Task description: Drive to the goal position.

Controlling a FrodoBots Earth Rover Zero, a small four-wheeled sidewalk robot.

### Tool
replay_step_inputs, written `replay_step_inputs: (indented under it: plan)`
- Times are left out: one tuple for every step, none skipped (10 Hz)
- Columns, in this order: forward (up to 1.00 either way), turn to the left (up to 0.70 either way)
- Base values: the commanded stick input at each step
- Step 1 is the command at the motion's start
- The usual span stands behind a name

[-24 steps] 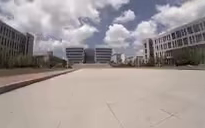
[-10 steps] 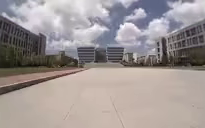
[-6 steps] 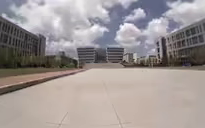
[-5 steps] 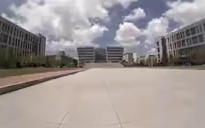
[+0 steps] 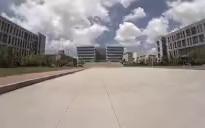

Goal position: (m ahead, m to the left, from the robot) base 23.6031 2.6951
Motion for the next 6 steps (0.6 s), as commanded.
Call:
replay_step_inputs:
  plan:
    - [0.70, 0.00]
    - [0.70, 0.00]
    - [0.70, 0.00]
    - [0.70, 0.00]
    - [0.70, 0.00]
    - [0.70, 0.00]
